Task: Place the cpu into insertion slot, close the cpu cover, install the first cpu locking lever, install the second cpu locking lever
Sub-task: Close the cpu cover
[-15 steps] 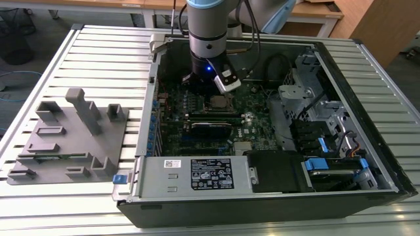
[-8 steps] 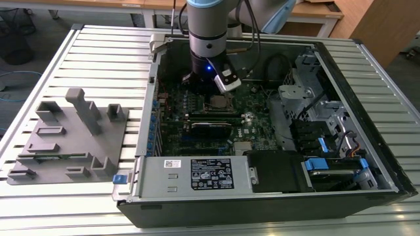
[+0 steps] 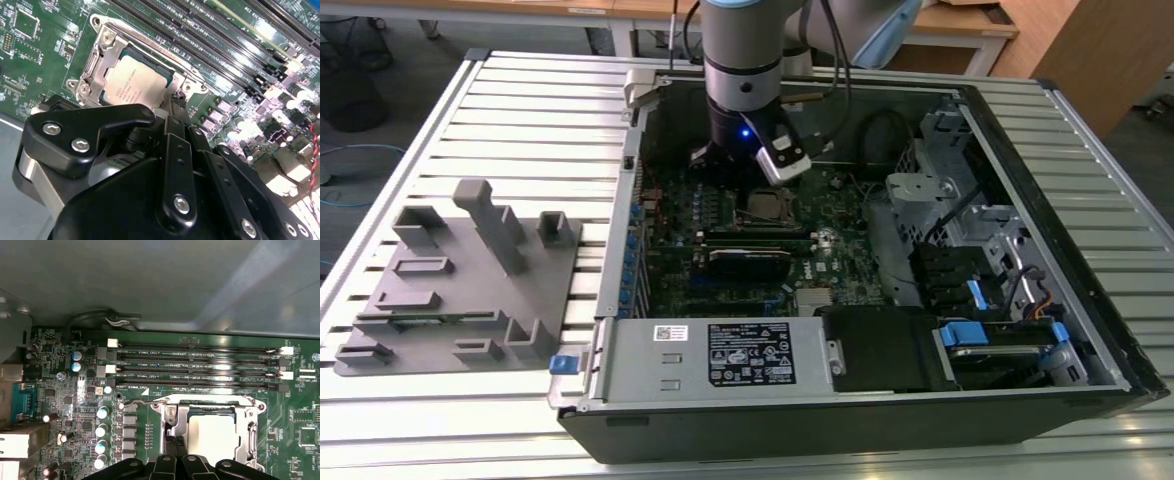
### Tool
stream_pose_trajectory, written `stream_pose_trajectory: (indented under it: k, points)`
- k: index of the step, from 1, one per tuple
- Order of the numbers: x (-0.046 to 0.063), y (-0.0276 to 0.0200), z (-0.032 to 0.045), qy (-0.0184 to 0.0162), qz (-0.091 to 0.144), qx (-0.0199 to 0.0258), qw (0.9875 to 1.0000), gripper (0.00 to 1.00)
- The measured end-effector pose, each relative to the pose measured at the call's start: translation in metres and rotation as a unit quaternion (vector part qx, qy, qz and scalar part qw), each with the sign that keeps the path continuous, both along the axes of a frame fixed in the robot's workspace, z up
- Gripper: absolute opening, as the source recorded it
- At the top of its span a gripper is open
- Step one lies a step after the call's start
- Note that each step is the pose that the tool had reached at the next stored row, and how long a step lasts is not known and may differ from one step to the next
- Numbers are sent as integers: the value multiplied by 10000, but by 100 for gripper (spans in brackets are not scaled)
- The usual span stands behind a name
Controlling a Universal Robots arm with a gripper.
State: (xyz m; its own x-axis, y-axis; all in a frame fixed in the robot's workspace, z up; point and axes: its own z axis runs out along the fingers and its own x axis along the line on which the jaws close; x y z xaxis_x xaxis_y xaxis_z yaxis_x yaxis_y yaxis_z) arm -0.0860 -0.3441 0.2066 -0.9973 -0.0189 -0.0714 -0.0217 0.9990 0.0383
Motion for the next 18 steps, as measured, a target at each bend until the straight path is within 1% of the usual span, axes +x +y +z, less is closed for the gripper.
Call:
stream_pose_trajectory:
  k: [3, 6, 8, 18]
  points:
    - [0, 0, 30, 0, 0, 0, 10000, 11]
    - [5, 0, 31, 0, 2, 1, 10000, 11]
    - [29, 0, 31, 0, 0, 0, 10000, 11]
    - [277, 0, 29, 0, 0, 0, 10000, 11]
